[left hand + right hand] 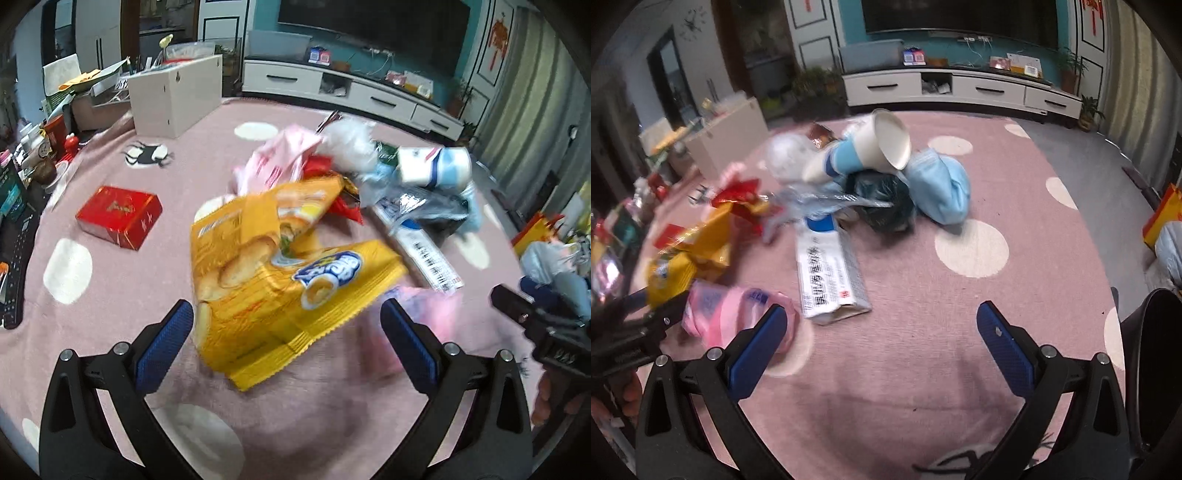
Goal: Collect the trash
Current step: 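Grasp the yellow biscuit bag with the left tool while the right tool grasps the pink bag, then carry the yellow bag and pink bag with both tools over the black bin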
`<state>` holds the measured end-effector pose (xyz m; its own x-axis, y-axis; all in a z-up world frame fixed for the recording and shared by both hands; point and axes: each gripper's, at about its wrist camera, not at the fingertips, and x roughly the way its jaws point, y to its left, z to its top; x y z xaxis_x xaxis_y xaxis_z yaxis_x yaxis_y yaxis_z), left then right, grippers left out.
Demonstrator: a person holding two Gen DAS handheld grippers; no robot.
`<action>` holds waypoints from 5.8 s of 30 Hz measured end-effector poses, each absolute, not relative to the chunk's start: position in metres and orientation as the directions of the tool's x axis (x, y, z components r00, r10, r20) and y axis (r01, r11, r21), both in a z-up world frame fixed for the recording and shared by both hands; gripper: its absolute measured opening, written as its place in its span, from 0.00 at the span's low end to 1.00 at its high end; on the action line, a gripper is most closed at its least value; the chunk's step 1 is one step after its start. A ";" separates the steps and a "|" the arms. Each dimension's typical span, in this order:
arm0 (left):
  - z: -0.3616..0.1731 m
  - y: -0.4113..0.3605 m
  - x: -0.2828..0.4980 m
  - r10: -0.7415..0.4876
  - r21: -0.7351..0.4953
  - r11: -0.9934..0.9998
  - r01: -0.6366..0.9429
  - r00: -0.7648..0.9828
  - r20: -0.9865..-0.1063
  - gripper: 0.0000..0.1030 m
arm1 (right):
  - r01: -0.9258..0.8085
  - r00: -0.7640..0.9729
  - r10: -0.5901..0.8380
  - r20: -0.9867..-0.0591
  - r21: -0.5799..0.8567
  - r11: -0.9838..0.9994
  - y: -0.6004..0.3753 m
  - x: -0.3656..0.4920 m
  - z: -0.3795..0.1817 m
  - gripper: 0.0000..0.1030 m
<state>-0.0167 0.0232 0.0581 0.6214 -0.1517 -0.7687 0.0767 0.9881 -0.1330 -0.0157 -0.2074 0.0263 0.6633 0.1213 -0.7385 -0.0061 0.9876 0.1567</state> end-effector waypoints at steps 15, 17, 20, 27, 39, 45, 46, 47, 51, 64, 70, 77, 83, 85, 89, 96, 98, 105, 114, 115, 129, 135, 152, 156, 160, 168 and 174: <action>0.081 0.037 -0.003 -0.183 -0.219 0.976 0.018 0.618 -0.765 0.98 | -0.118 0.670 0.217 -0.710 0.187 0.975 -0.156 0.012 0.078 0.98; 0.075 0.039 -0.004 -0.156 -0.199 0.980 -0.003 0.613 -0.775 0.98 | -0.104 0.658 0.199 -0.726 0.175 0.979 -0.154 0.013 0.069 0.97; 0.075 0.041 -0.008 -0.147 -0.185 0.983 0.003 0.620 -0.770 0.98 | -0.091 0.643 0.201 -0.739 0.187 0.978 -0.156 0.012 0.058 0.90; 0.071 0.051 -0.013 -0.221 -0.258 0.966 0.025 0.601 -0.768 0.97 | -0.056 0.597 0.231 -0.769 0.247 0.967 -0.167 0.013 0.042 0.74; 0.049 0.061 -0.007 -0.264 -0.316 0.949 -0.007 0.531 -0.805 0.98 | -0.185 0.476 0.421 -0.772 0.381 0.906 -0.133 0.010 0.026 0.74; 0.047 0.064 -0.004 -0.312 -0.371 0.929 -0.007 0.526 -0.791 0.97 | -0.191 0.438 0.409 -0.800 0.362 0.913 -0.116 0.015 0.009 0.74; 0.047 0.065 -0.003 -0.320 -0.381 0.924 -0.010 0.523 -0.790 0.97 | -0.185 0.439 0.398 -0.806 0.352 0.917 -0.114 0.015 0.006 0.74; 0.046 0.067 -0.002 -0.331 -0.398 0.917 -0.017 0.523 -0.786 0.97 | -0.179 0.438 0.388 -0.811 0.344 0.922 -0.112 0.016 0.004 0.74; 0.043 0.067 0.004 -0.340 -0.419 0.907 -0.040 0.517 -0.785 0.97 | -0.171 0.424 0.398 -0.814 0.359 0.917 -0.112 0.019 -0.003 0.71; 0.027 0.047 0.021 -0.365 -0.431 0.902 -0.026 0.486 -0.794 0.90 | -0.172 0.432 0.386 -0.815 0.346 0.922 -0.119 0.013 0.000 0.55; 0.025 0.040 0.017 -0.399 -0.464 0.886 -0.008 0.495 -0.772 0.67 | -0.135 0.458 0.358 -0.814 0.334 0.933 -0.131 0.007 0.006 0.55; 0.038 0.033 -0.001 -0.398 -0.465 0.885 0.016 0.542 -0.740 0.43 | -0.099 0.495 0.348 -0.796 0.346 0.933 -0.144 -0.005 0.013 0.55; 0.064 0.025 -0.018 -0.404 -0.454 0.888 0.070 0.589 -0.700 0.43 | -0.090 0.540 0.306 -0.784 0.308 0.947 -0.147 -0.010 0.025 0.55; 0.069 0.022 -0.022 -0.399 -0.445 0.892 0.076 0.594 -0.698 0.43 | -0.089 0.551 0.291 -0.782 0.292 0.952 -0.149 -0.012 0.028 0.55; 0.076 0.021 -0.027 -0.383 -0.423 0.902 0.083 0.604 -0.699 0.43 | -0.074 0.573 0.255 -0.779 0.260 0.963 -0.151 -0.013 0.032 0.55; 0.085 0.018 -0.034 -0.376 -0.406 0.908 0.103 0.625 -0.684 0.45 | -0.042 0.607 0.198 -0.770 0.218 0.975 -0.158 -0.018 0.039 0.55; 0.087 0.017 -0.035 -0.372 -0.403 0.909 0.102 0.632 -0.680 0.45 | -0.032 0.616 0.178 -0.767 0.202 0.979 -0.160 -0.019 0.041 0.55; 0.093 0.012 -0.041 -0.372 -0.394 0.911 0.118 0.645 -0.667 0.45 | -0.013 0.642 0.144 -0.753 0.178 0.984 -0.164 -0.022 0.049 0.55; 0.105 0.004 -0.048 -0.373 -0.378 0.914 0.146 0.666 -0.646 0.45 | 0.013 0.676 0.105 -0.729 0.154 0.988 -0.170 -0.026 0.059 0.55; 0.105 0.003 -0.048 -0.373 -0.376 0.915 0.148 0.667 -0.645 0.45 | 0.020 0.682 0.095 -0.726 0.148 0.989 -0.171 -0.027 0.061 0.55; 0.115 -0.041 -0.047 -0.315 -0.245 0.949 0.200 0.674 -0.668 0.45 | 0.097 0.732 0.010 -0.681 0.119 0.988 -0.202 -0.037 0.079 0.55; 0.120 -0.071 -0.048 -0.332 -0.218 0.943 0.252 0.664 -0.670 0.45 | 0.153 0.759 -0.024 -0.650 0.143 0.978 -0.226 -0.048 0.091 0.55; 0.131 -0.206 -0.072 -0.453 -0.159 0.863 0.480 0.594 -0.665 0.45 | 0.482 0.755 -0.300 -0.583 0.182 0.857 -0.336 -0.101 0.113 0.55; 0.131 -0.240 -0.082 -0.489 -0.150 0.827 0.542 0.561 -0.668 0.45 | 0.560 0.726 -0.369 -0.580 0.188 0.807 -0.361 -0.119 0.113 0.55; 0.129 -0.272 -0.094 -0.523 -0.146 0.787 0.600 0.523 -0.673 0.45 | 0.612 0.706 -0.403 -0.582 0.216 0.761 -0.386 -0.134 0.110 0.55; 0.116 -0.330 -0.108 -0.566 -0.158 0.708 0.688 0.420 -0.710 0.45 | 0.720 0.634 -0.467 -0.617 0.251 0.647 -0.432 -0.165 0.094 0.55; 0.097 -0.370 -0.115 -0.577 -0.171 0.656 0.735 0.342 -0.741 0.45 | 0.776 0.580 -0.475 -0.662 0.274 0.568 -0.463 -0.185 0.077 0.55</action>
